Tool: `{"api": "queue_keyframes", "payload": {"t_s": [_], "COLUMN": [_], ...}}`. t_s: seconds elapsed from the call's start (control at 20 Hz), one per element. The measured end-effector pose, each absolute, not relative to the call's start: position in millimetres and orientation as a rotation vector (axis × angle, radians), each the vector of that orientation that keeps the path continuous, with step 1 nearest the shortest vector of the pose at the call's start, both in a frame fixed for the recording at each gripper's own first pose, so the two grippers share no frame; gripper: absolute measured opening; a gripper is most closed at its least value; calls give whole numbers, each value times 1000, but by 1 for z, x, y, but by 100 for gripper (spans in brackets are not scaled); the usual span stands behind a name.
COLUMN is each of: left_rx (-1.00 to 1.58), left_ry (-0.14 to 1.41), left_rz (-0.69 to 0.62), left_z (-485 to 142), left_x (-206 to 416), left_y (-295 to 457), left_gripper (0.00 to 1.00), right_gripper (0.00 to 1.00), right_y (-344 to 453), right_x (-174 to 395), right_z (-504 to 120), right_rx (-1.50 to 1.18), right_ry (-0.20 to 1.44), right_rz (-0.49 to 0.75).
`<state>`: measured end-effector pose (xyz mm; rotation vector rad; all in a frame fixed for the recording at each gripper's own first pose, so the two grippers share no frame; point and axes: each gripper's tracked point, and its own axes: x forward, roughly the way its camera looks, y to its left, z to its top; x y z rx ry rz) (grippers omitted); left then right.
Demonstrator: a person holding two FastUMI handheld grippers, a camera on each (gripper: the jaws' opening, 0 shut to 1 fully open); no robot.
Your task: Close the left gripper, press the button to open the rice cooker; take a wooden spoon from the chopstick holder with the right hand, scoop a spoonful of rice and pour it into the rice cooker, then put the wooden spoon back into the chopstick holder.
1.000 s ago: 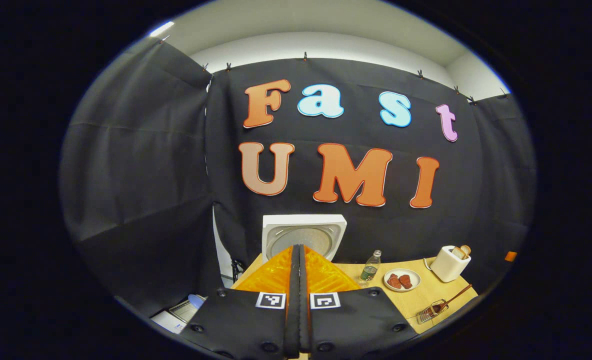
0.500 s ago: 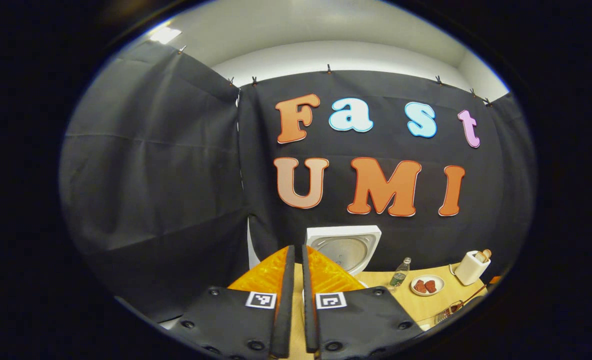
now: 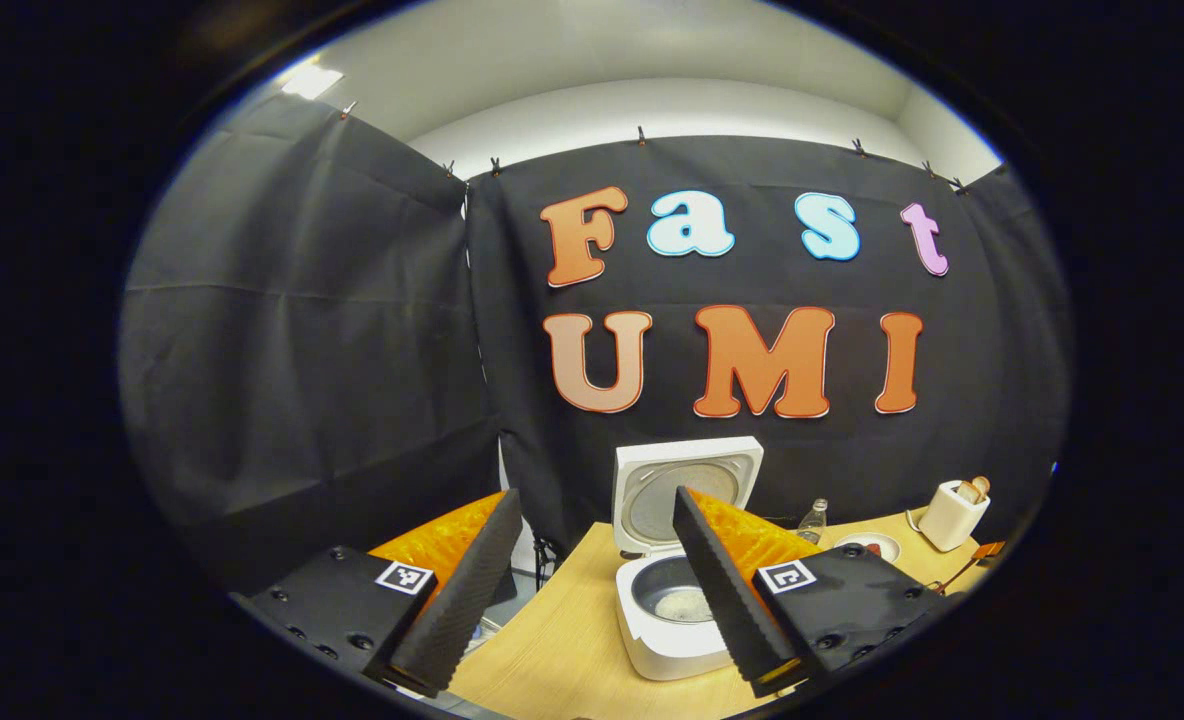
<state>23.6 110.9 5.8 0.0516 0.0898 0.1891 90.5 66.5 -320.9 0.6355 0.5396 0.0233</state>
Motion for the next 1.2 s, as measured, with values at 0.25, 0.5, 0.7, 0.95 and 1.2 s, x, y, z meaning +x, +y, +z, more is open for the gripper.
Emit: {"api": "queue_keyframes", "payload": {"t_s": [0.25,0.5,0.7,0.95,1.2], "left_rx": [21,8,-16,-49,-54], "left_ry": [133,147,142,134,133], "left_rz": [214,230,211,168,126], "left_z": [-12,-24,-25,-27,-31], "left_x": [23,22,25,32,37], "left_y": [125,135,136,138,145], "left_gripper": [100,100,100,100,100], "right_gripper": [53,25,16,15,15], "right_y": [70,84,91,104,127], "right_x": [105,105,102,89,61], "right_z": [-323,-314,-295,-232,-183], "right_rx": [627,702,615,504,401], "right_ry": [518,507,483,392,328], "right_rz": [27,76,98,161,198]}}
